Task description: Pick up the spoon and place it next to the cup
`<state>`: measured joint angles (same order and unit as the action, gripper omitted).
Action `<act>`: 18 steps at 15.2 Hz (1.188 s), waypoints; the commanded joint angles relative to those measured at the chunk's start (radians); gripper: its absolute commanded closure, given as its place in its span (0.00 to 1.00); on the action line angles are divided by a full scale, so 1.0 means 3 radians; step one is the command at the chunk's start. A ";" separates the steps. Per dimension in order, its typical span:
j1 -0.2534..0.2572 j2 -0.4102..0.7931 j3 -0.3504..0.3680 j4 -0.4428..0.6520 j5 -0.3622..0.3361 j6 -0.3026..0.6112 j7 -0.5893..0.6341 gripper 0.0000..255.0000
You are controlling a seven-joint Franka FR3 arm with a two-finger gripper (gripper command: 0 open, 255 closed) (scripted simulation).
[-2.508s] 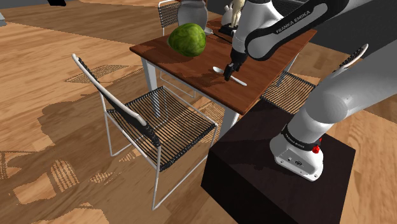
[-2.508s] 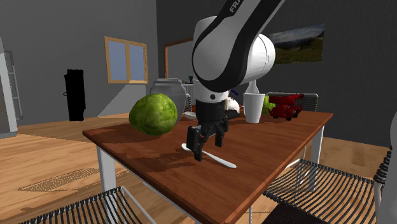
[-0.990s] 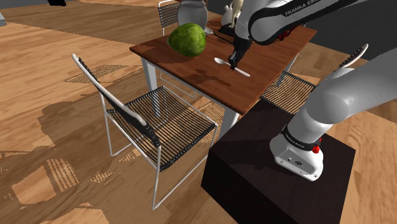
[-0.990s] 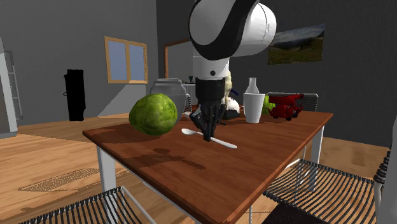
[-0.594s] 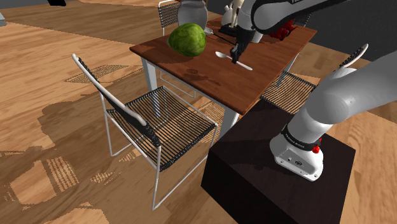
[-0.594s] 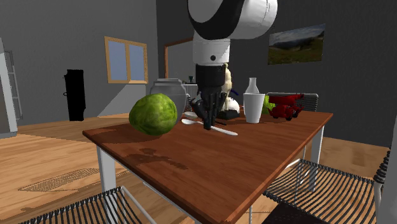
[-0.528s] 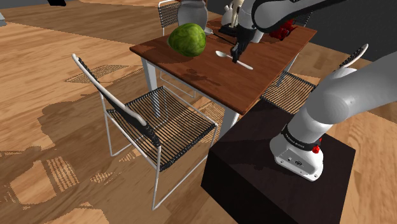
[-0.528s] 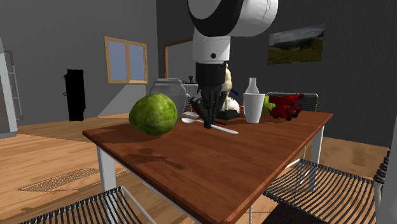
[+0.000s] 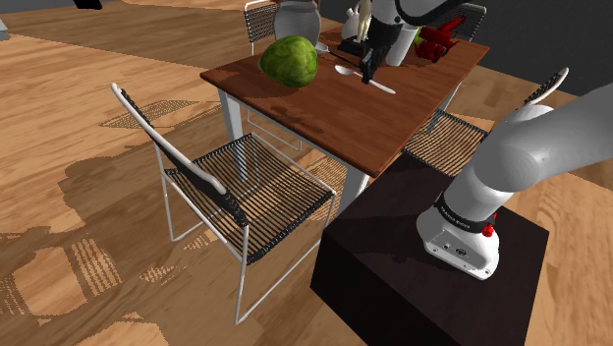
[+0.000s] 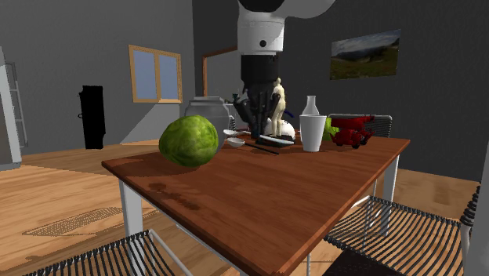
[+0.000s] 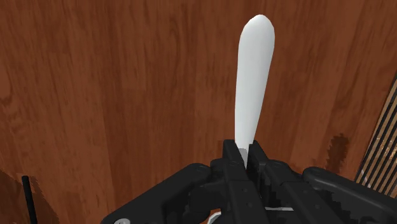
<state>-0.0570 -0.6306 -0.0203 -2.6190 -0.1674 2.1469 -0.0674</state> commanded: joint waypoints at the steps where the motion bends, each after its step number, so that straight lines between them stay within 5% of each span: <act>1: 0.0005 -0.0026 0.0002 0.0069 0.0010 -0.0097 -0.0012 1.00; 18: 0.0023 -0.0090 0.0020 0.0775 0.0070 -0.0862 -0.0111 1.00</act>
<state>-0.0500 -0.6570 -0.0143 -2.3982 -0.1469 1.9009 -0.0986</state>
